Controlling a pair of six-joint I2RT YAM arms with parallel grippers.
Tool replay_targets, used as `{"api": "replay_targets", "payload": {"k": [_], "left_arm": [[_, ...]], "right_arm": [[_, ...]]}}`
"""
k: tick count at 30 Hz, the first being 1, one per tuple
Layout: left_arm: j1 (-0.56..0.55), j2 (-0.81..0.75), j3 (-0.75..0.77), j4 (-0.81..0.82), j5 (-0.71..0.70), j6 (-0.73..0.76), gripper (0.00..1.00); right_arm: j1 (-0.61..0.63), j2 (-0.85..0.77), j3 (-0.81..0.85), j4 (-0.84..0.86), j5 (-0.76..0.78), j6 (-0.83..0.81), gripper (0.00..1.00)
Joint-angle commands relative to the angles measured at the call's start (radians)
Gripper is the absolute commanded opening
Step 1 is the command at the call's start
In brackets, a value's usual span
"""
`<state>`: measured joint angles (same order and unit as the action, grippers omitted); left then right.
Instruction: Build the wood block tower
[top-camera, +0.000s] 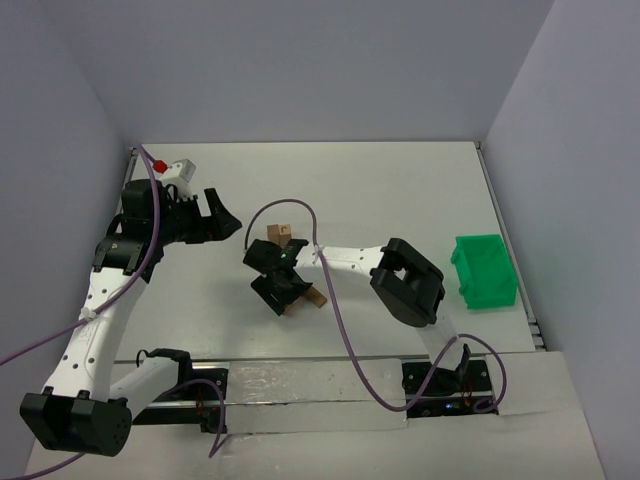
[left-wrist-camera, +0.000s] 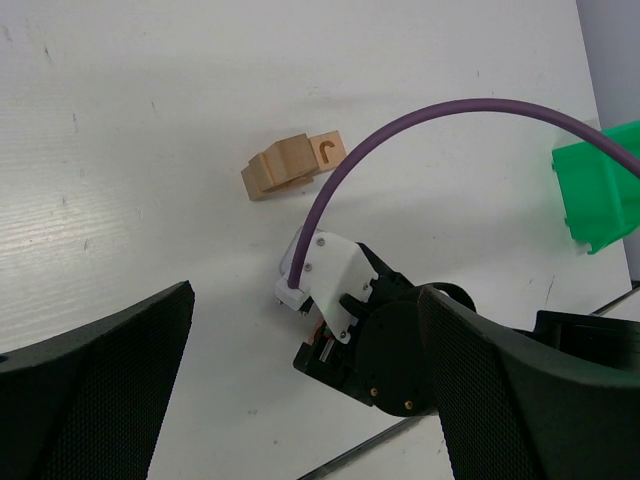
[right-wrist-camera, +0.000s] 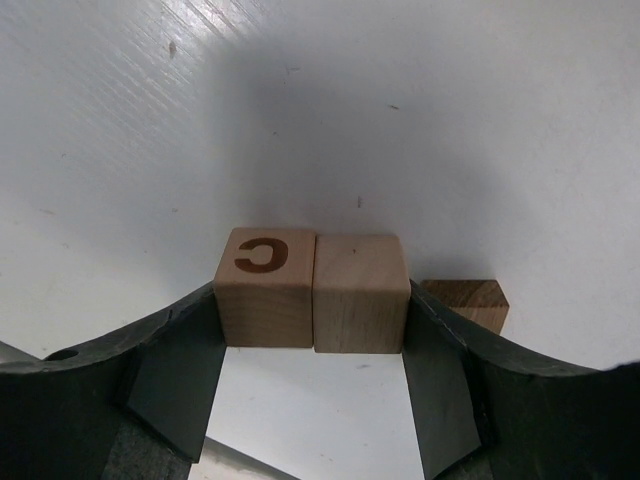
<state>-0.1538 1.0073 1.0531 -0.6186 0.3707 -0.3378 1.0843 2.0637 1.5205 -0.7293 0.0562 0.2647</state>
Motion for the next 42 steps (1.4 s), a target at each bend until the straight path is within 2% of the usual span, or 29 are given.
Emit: {"api": "replay_targets", "payload": {"k": [1, 12, 22, 30, 35, 42], "left_arm": [[0.009, -0.01, 0.013, 0.031, 0.024, -0.007, 0.99], [0.017, -0.012, 0.005, 0.033, 0.033, -0.007, 0.99], [0.024, -0.016, 0.001, 0.031, 0.026, -0.008, 0.99], [0.04, -0.007, 0.042, -0.001, -0.012, -0.01, 0.99], [0.064, -0.01, 0.09, -0.006, -0.064, -0.003, 0.99], [0.192, 0.038, 0.198, 0.004, -0.055, 0.003, 0.99]], "right_arm": [[0.007, 0.025, 0.049, -0.018, -0.01, 0.014, 0.74], [0.005, 0.032, 0.062, -0.021, -0.021, 0.022, 0.77], [0.005, 0.01, 0.077, -0.034, -0.015, 0.053, 0.7], [0.005, -0.101, 0.045, -0.036, 0.059, 0.085, 0.61], [-0.003, -0.247, 0.044, -0.055, 0.082, 0.08, 0.58], [-0.04, -0.388, 0.094, -0.066, 0.125, 0.087, 0.59]]}}
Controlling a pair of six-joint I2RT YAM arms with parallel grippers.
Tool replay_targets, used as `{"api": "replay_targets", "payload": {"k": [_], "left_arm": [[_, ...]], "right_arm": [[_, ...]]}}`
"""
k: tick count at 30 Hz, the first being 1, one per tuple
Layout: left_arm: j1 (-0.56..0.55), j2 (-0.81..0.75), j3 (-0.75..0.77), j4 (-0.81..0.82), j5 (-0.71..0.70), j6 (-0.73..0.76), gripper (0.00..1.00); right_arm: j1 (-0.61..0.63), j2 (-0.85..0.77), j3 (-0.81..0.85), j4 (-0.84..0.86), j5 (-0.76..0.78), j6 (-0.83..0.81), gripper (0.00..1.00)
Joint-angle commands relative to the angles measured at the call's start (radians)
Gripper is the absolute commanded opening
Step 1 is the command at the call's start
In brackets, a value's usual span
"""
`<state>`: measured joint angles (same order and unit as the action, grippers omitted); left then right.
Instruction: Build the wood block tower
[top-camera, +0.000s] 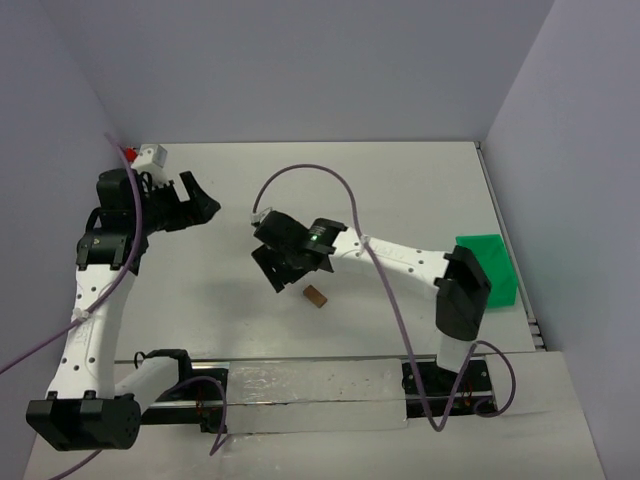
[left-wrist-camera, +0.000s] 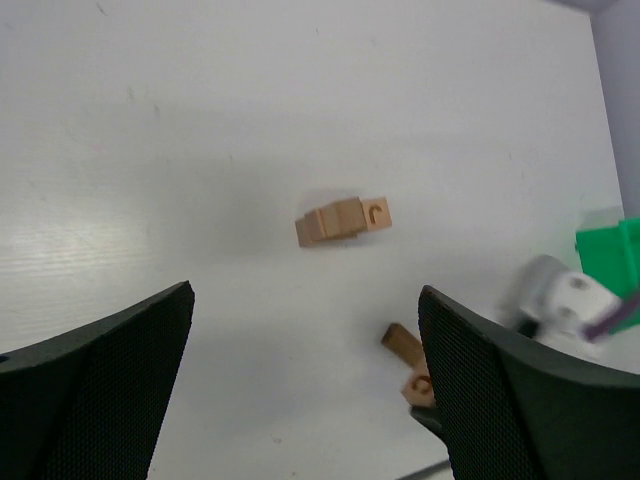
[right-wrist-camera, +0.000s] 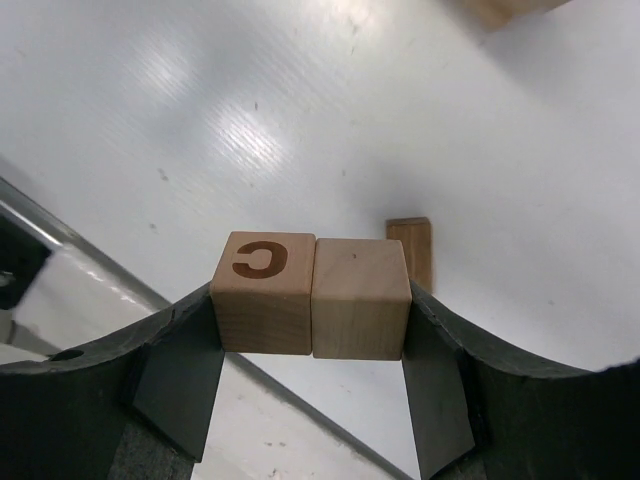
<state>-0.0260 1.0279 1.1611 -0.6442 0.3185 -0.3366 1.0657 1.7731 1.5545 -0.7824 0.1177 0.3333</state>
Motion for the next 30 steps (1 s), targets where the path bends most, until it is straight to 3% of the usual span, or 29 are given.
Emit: {"api": "replay_targets", "payload": {"k": [1, 7, 15, 30], "left_arm": [[0.078, 0.023, 0.106, 0.032, 0.0, 0.001, 0.99], [0.135, 0.062, 0.139, 0.037, -0.024, -0.002, 0.99], [0.149, 0.022, 0.072, 0.073, -0.015, -0.016, 0.99], [0.171, -0.002, -0.023, 0.127, 0.026, -0.043, 0.99]], "right_arm": [[-0.03, -0.1, 0.076, -0.018, 0.072, 0.018, 0.59], [-0.11, 0.025, 0.286, -0.123, 0.095, 0.03, 0.59], [-0.196, 0.258, 0.551, -0.228, 0.079, 0.056, 0.59], [-0.197, 0.37, 0.647, -0.235, 0.071, 0.11, 0.59]]}}
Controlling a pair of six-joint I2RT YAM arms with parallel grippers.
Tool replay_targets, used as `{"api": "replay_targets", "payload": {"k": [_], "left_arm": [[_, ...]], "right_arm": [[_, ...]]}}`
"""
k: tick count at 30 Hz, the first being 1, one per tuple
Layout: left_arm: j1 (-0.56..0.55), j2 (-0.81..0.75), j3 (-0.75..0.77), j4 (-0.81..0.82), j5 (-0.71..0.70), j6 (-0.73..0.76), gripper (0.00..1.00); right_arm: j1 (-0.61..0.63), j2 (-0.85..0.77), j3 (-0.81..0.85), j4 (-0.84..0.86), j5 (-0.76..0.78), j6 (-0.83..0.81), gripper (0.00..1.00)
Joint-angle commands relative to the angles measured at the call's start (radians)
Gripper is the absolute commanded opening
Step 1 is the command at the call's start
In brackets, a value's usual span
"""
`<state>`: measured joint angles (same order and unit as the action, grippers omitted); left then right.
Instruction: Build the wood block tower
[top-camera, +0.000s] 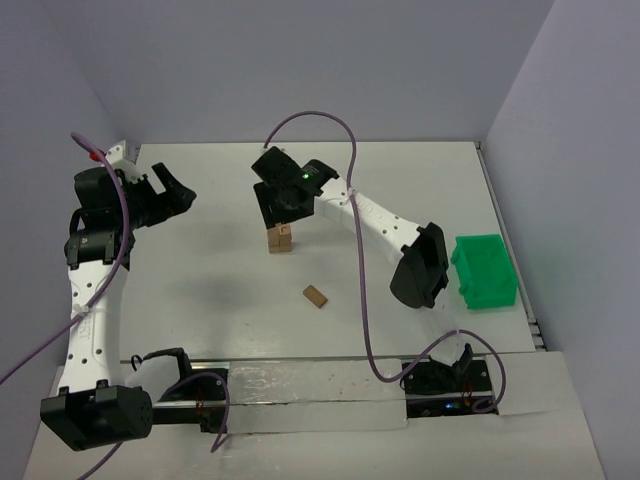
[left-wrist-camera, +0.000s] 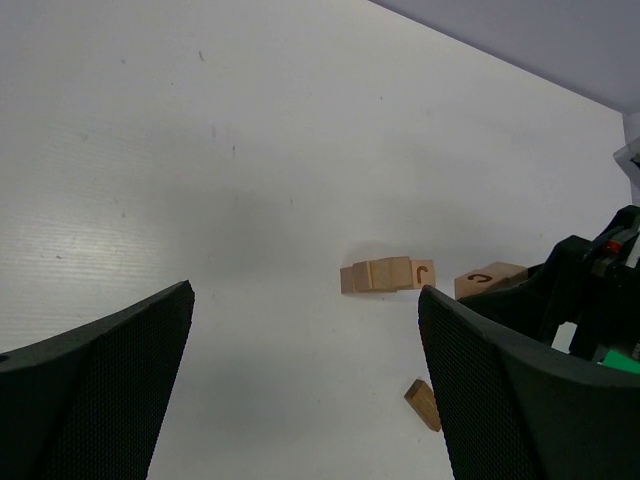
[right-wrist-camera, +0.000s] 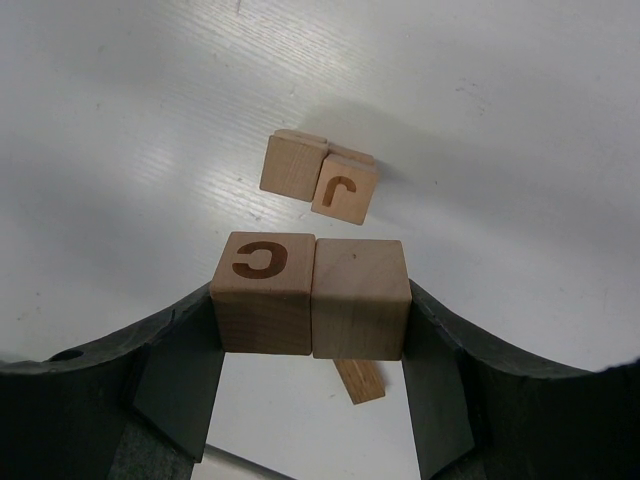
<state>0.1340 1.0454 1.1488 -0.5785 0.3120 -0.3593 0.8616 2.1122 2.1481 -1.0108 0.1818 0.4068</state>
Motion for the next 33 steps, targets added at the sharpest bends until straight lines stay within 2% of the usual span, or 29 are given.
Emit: {"api": "replay_targets", "payload": {"k": [1, 33], "left_arm": [[0.012, -0.02, -0.014, 0.064, 0.033, -0.022, 0.99], [0.03, -0.047, -0.068, 0.086, 0.078, -0.046, 0.99]], "right_arm": [[0.007, 0.038, 0.063, -0.005, 0.004, 0.04, 0.59], [-0.018, 0.151, 0.106, 0.003, 0.002, 0.101, 0.64]]}}
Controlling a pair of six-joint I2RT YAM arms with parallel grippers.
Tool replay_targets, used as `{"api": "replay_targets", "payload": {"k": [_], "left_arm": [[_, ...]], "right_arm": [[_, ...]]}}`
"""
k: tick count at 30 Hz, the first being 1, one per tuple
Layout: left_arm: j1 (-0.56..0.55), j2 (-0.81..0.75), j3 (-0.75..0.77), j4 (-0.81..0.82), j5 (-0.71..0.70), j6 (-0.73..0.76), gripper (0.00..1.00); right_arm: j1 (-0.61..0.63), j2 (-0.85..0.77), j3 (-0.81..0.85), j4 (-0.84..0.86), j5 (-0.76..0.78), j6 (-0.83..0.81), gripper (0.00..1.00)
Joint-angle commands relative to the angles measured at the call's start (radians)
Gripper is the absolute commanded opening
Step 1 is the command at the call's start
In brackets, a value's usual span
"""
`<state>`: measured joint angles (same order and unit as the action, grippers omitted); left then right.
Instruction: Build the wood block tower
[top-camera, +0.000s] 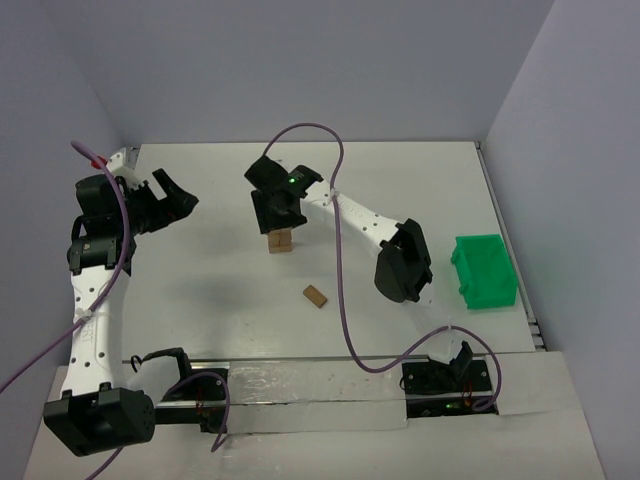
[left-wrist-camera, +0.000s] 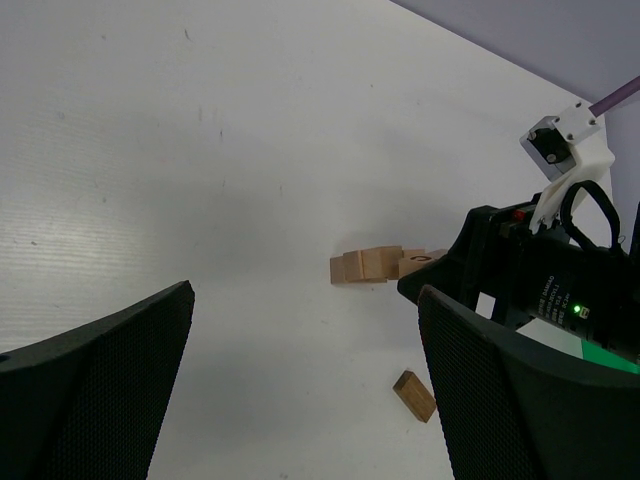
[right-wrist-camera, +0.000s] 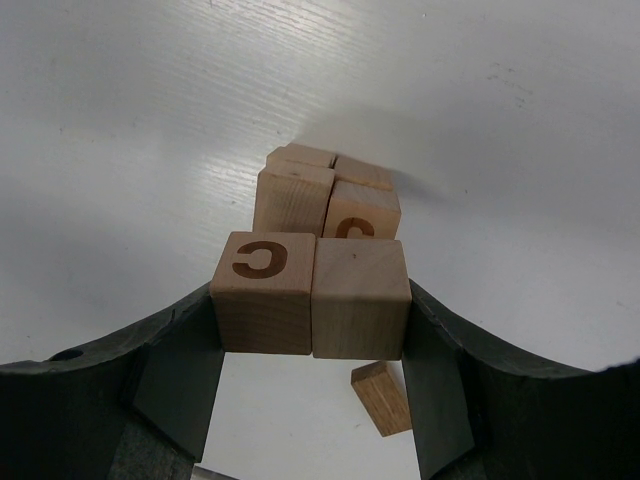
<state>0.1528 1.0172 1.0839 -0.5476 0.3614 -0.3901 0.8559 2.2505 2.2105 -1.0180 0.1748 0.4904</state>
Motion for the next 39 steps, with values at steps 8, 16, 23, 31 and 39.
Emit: {"api": "replay_targets", "payload": {"k": [8, 16, 23, 31, 39], "left_arm": [[0.017, -0.017, -0.009, 0.06, 0.035, -0.012, 0.99], [0.019, -0.019, -0.024, 0.071, 0.042, -0.018, 0.99], [0.024, -0.02, -0.025, 0.072, 0.047, -0.021, 0.99], [0.024, -0.025, -0.036, 0.075, 0.05, -0.023, 0.99], [0.027, -0.026, -0.04, 0.075, 0.052, -0.019, 0.99]], "right_arm": [[-0.02, 0.026, 0.051, 0.01, 0.002, 0.016, 0.64], [-0.026, 0.005, 0.066, 0.025, 0.009, 0.012, 0.65], [-0.02, -0.016, 0.061, 0.037, 0.014, 0.021, 0.65], [-0.015, -0.009, 0.054, 0.036, 0.028, 0.026, 0.67], [-0.014, -0.005, 0.052, 0.037, 0.026, 0.029, 0.73]]}}
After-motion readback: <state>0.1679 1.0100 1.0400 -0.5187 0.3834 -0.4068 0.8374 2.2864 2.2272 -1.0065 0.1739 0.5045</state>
